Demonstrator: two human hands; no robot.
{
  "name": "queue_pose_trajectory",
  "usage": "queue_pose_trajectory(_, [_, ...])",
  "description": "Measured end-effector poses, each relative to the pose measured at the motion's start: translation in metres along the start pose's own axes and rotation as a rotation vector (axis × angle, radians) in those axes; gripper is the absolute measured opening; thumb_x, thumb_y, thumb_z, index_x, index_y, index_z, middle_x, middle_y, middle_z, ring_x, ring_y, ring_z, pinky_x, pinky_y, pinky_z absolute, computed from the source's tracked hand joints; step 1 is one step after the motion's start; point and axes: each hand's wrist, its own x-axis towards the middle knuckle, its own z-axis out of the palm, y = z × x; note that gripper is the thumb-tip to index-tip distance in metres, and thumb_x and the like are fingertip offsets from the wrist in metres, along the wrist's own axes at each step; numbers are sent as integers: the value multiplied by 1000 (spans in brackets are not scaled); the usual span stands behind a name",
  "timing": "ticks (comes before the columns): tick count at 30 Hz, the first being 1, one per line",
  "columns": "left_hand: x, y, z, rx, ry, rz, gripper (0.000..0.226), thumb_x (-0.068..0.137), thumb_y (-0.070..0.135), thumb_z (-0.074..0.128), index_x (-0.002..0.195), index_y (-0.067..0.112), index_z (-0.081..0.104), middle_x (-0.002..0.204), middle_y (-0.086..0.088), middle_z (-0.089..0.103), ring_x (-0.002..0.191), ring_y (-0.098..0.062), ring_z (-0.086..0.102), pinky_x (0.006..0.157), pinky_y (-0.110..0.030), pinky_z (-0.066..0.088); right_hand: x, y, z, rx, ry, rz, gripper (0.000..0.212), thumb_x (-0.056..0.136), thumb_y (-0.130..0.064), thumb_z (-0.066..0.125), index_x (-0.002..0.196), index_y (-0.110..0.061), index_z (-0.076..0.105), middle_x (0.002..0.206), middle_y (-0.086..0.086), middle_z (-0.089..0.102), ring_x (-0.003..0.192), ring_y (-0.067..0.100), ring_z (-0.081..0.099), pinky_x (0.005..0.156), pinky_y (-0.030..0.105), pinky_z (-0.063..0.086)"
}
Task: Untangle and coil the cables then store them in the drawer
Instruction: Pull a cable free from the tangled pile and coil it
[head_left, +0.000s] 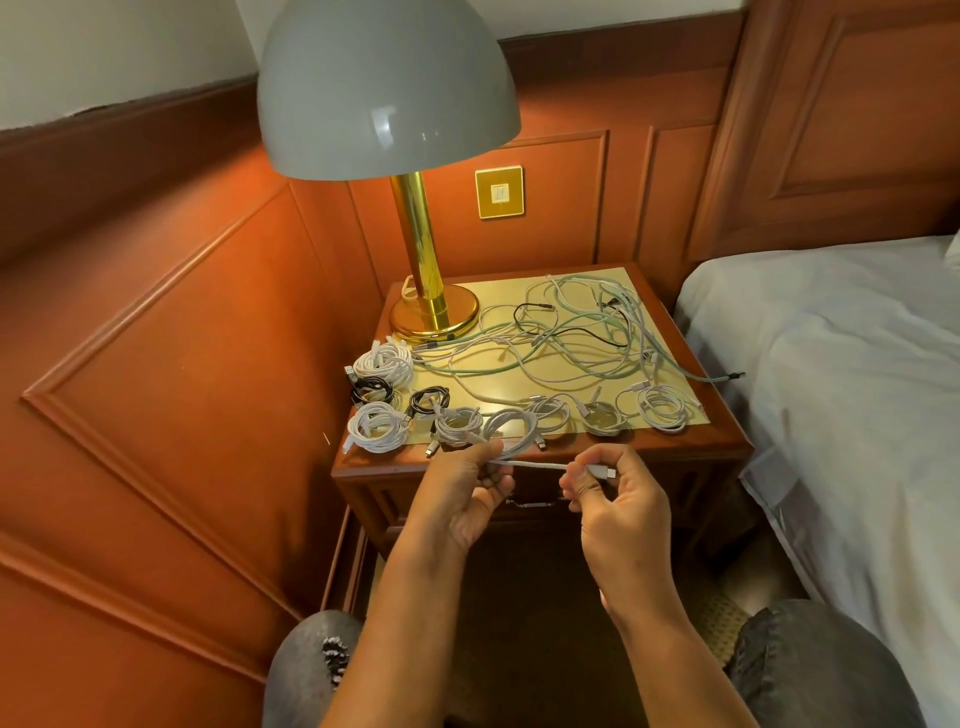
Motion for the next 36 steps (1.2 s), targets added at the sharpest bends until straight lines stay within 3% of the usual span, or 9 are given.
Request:
queue_pose_trajectory(5, [-1,-3,-3,232,-31,212,15,94,5,58,80,7,62,67,-4,56,62,-11,53,58,-22,46,3,2,2,46,14,-1,13,92,-14,63,89,-27,62,86,-1,67,79,11,65,68,21,51])
queue_pose_trajectory(10, [-5,-14,-5,359,-91,352,11,93,7,60,83,9,65,67,1,59,65,-10,54,60,-22,47,14,4,4,351,59,119,14,93,-10,61,96,-23,63,98,0,67,81,7,67,87,37,54])
queue_pose_trajectory(14, [-6,-34,-9,432,-104,380,6,93,10,61,91,13,67,72,4,61,68,-10,56,63,-23,47,20,3,5,467,95,88,30,86,-6,67,110,-18,55,88,-2,70,87,18,70,86,35,54])
queue_pose_trajectory(16, [-8,-40,-10,435,-137,383,6,93,11,61,93,14,66,68,9,62,67,-6,56,63,-22,47,20,3,5,463,107,85,33,79,-12,73,105,-18,53,84,-4,71,86,23,71,85,36,55])
queue_pose_trajectory(21, [-13,-51,-7,403,-147,417,6,93,10,60,92,13,65,64,10,63,62,-4,57,60,-19,49,21,8,0,154,24,31,10,84,-19,72,93,-19,67,80,-1,72,74,13,69,69,29,54])
queue_pose_trajectory(26, [-14,-56,-9,364,-130,470,6,93,10,60,92,9,66,69,4,63,63,-11,53,60,-23,47,24,10,-6,-210,-128,24,9,90,-18,67,98,-20,70,97,-3,67,80,9,67,62,19,53])
queue_pose_trajectory(31, [-17,-53,-10,368,-181,465,7,93,12,60,96,10,66,73,7,67,65,-9,56,60,-21,48,23,11,-2,-267,9,42,23,87,-16,70,109,-19,63,108,0,57,74,12,64,54,18,51])
queue_pose_trajectory(33, [-19,-51,-11,370,-219,434,6,93,12,60,95,10,66,73,7,66,67,-8,57,61,-21,48,24,10,-1,-213,21,84,38,86,-18,72,119,-22,55,111,-5,53,84,10,61,62,20,52])
queue_pose_trajectory(36, [-20,-49,-11,324,-278,366,7,91,11,61,96,7,65,74,2,64,66,-11,55,61,-21,48,26,11,-2,200,-121,218,46,89,-9,66,130,-21,50,120,1,60,104,15,64,80,27,53])
